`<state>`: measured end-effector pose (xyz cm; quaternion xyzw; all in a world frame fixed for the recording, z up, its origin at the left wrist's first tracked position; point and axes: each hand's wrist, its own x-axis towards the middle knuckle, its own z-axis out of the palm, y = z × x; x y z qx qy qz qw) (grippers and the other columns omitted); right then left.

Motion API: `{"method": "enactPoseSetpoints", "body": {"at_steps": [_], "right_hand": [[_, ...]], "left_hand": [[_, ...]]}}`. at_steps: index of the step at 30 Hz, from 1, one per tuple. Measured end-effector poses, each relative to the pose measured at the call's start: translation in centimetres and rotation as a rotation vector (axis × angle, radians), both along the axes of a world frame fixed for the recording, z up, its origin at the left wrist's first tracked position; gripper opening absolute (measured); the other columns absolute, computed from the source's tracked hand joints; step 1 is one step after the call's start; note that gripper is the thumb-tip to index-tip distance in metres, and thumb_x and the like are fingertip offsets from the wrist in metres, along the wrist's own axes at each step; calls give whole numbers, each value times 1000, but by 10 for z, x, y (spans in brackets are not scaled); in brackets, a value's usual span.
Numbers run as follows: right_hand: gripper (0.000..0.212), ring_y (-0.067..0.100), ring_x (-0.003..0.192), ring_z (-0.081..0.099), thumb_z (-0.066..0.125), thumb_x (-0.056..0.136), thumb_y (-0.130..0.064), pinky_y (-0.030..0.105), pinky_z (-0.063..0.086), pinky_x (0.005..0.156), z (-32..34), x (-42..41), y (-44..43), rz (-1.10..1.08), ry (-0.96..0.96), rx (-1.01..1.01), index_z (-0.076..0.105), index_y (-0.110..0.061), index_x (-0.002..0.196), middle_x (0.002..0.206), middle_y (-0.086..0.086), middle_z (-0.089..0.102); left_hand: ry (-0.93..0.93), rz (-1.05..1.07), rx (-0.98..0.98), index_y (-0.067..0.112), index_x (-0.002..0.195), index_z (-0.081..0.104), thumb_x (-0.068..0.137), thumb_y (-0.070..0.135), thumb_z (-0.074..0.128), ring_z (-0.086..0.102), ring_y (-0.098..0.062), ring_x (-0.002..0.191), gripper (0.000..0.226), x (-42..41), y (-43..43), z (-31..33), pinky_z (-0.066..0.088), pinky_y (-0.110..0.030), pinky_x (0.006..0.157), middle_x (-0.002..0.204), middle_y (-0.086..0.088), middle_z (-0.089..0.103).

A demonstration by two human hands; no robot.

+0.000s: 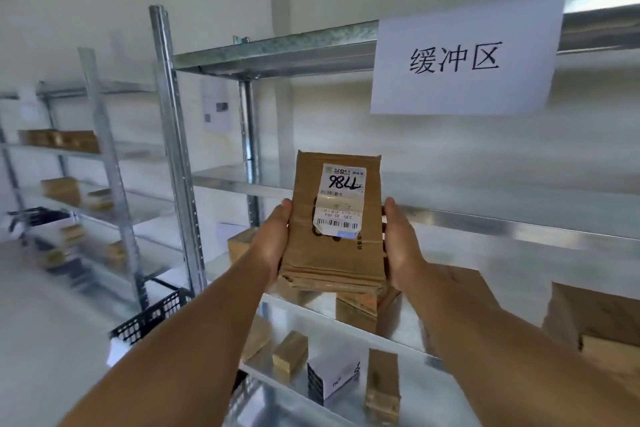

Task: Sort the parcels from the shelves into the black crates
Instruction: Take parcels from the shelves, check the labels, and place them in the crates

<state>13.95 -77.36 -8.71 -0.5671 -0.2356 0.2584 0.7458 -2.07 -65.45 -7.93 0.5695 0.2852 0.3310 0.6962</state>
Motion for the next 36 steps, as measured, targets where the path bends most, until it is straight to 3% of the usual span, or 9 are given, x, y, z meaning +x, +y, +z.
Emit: {"method": "enactPoseSetpoints", "body": {"at_steps": [2,5,10,16,21,25,29,34,36], "right_hand": [[46,27,104,72,36,95,-66,53,50,103,-15,-16,41,36,-15,-33,66,-35,112,110,2,77],[65,28,102,73,37,78,-74,54,51,103,-38,-29,110,105,-19,-44,66,-34,121,109,1,77],[48,23,91,74,33,105,-55,44,56,95,-49,-59,210,226,-18,-115,64,-23,123,94,2,76],[72,33,112,69,30,81,-79,57,49,105,-66,-83,342,331,-99,-159,67,-33,123,114,2,75],[82,30,130,57,35,70,-97,60,37,114,-100,-125,426,528,-24,-249,62,-44,127,131,-1,68],[49,30,113,67,28,103,-64,52,49,105,-106,-167,479,654,51,-287,65,-35,113,119,8,72],[54,33,121,63,29,104,-62,55,46,109,-125,-214,560,664,80,-289,57,-31,138,132,9,66],[48,31,120,61,23,106,-60,55,44,110,-144,-252,664,650,140,-272,62,-33,113,127,8,66],[49,31,116,62,22,106,-60,54,46,107,-151,-263,699,598,154,-282,59,-30,118,124,9,66]], "left_hand": [[14,102,-21,22,120,70,90,68,47,73,-30,96,60,-20,32,-12,56,-47,91,106,-11,75],[25,166,-24,22,114,70,102,55,35,72,-29,96,49,-47,75,-28,57,-43,89,100,-10,76],[39,316,-48,20,119,67,103,54,35,73,-29,96,49,-80,157,-43,59,-41,83,102,-10,76],[90,468,-46,28,109,67,100,51,42,67,-22,101,35,-112,250,-47,52,-50,97,111,-1,72],[172,551,-34,25,124,61,99,57,44,67,-19,97,44,-167,312,-63,52,-30,73,114,-1,70],[214,550,-51,24,126,61,98,60,39,65,-19,103,50,-215,370,-80,50,-31,77,117,-1,69],[204,553,-41,27,127,59,99,61,37,62,-17,107,49,-261,449,-104,48,-34,87,120,3,67],[241,506,-78,26,132,53,100,59,37,58,-18,108,48,-293,564,-125,46,-34,84,125,3,62],[262,474,-87,27,128,54,100,58,38,57,-20,113,44,-300,605,-127,46,-33,81,122,2,62]]}}
